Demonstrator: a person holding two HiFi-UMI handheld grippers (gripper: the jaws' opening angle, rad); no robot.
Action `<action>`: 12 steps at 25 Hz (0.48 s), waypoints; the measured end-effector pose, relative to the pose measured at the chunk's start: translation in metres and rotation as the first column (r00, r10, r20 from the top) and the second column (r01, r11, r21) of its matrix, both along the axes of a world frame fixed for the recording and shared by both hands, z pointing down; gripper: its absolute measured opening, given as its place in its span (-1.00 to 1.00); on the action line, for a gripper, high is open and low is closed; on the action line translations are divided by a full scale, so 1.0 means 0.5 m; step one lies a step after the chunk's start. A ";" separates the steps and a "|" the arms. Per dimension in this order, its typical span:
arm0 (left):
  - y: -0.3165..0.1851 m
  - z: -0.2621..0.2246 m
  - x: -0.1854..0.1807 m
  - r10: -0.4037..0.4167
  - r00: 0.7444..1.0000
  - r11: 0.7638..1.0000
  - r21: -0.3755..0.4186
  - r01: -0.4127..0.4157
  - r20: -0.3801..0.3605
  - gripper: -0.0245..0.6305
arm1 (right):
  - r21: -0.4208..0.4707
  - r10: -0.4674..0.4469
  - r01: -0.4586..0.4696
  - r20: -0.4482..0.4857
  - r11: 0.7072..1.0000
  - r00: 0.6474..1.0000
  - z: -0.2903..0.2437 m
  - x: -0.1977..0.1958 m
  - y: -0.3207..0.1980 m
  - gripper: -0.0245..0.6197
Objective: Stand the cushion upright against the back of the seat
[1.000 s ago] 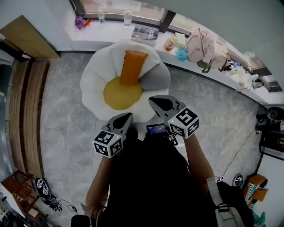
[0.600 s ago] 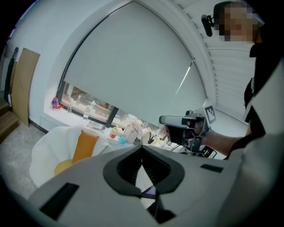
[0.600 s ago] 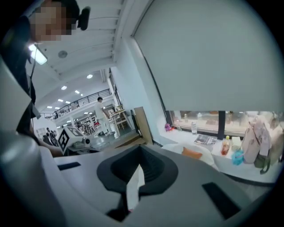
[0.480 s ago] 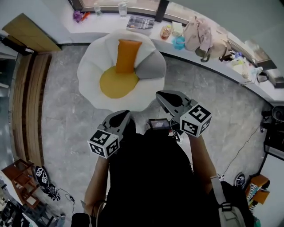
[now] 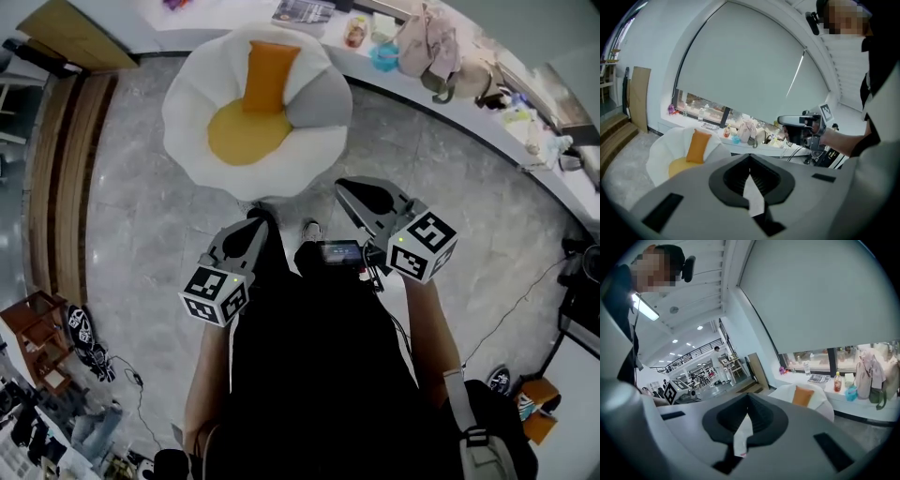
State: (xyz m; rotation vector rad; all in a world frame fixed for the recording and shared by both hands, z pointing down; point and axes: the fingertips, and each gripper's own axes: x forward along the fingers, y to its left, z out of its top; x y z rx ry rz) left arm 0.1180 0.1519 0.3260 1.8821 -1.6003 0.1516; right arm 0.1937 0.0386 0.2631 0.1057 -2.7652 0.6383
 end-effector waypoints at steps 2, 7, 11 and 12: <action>0.034 0.010 0.014 -0.015 1.000 0.999 -0.029 0.015 0.013 -0.89 | 0.005 0.005 -0.005 0.006 1.000 1.000 0.005 0.016 0.007 -0.87; 0.066 0.009 0.046 -0.043 0.999 0.998 -0.035 0.043 -0.009 -0.89 | 0.018 -0.003 0.002 0.036 1.000 0.999 -0.009 0.052 0.032 -0.87; 0.042 -0.019 0.072 0.011 1.000 1.000 0.019 -0.011 0.001 -0.89 | 0.022 -0.046 0.045 0.042 0.999 0.998 -0.019 0.065 0.054 -0.87; 0.033 -0.027 0.079 0.034 0.999 0.999 0.037 -0.034 0.013 -0.89 | 0.027 -0.049 0.048 0.037 0.998 0.998 -0.020 0.068 0.055 -0.87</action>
